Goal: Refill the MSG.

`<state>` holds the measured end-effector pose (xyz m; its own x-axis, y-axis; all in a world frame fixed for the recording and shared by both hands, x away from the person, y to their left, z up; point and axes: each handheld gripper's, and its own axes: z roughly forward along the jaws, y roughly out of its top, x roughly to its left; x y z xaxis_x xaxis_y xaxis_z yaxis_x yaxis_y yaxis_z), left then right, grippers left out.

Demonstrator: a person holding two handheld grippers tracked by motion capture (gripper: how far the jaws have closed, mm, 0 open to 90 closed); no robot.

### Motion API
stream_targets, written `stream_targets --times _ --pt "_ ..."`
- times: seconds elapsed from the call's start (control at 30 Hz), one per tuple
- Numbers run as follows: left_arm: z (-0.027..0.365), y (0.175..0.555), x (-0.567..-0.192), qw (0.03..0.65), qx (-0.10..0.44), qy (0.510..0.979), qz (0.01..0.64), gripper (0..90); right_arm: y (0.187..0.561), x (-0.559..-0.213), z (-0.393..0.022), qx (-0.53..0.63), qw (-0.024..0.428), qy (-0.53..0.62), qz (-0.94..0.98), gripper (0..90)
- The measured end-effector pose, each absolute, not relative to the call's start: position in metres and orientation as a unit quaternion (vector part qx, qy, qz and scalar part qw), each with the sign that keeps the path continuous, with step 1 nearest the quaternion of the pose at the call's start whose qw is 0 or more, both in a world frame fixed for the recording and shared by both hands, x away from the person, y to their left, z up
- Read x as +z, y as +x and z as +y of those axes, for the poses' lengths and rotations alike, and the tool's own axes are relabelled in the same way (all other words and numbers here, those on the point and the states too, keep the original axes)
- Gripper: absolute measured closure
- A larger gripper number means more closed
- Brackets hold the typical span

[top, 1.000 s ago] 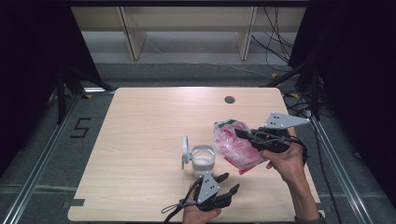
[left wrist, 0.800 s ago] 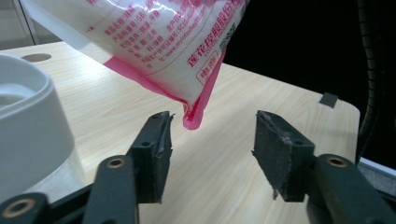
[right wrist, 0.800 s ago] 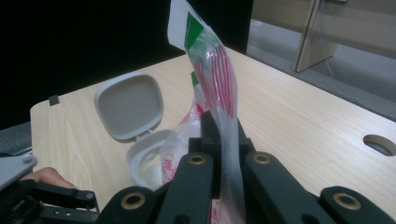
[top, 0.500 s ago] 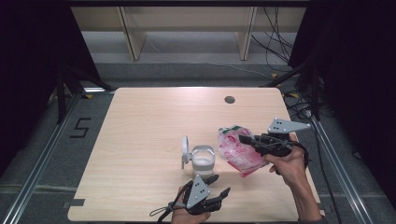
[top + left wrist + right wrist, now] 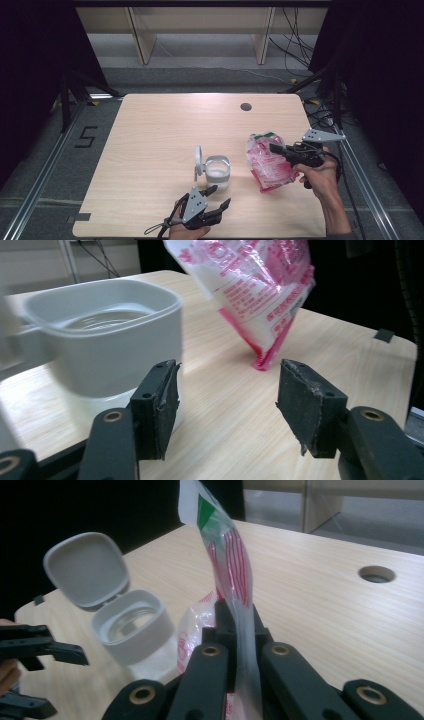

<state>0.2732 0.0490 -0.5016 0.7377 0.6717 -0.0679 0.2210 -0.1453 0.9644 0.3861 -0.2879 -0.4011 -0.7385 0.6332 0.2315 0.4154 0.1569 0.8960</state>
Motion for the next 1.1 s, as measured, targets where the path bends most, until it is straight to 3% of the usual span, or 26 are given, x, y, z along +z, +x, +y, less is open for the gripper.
stream_targets --times 0.57,0.8,1.1 --pt "0.068 0.277 -0.504 0.574 0.200 0.722 0.330 39.1 0.411 -0.428 -0.321 0.511 0.133 0.384 0.758 90.0" --pt "0.074 0.279 -0.503 0.576 0.207 0.715 0.337 39.1 0.416 -0.439 -0.322 0.487 0.126 0.411 0.760 90.0" --pt "0.082 0.283 -0.501 0.572 0.214 0.712 0.346 39.1 0.425 -0.449 -0.322 0.471 0.149 0.401 0.772 90.0"
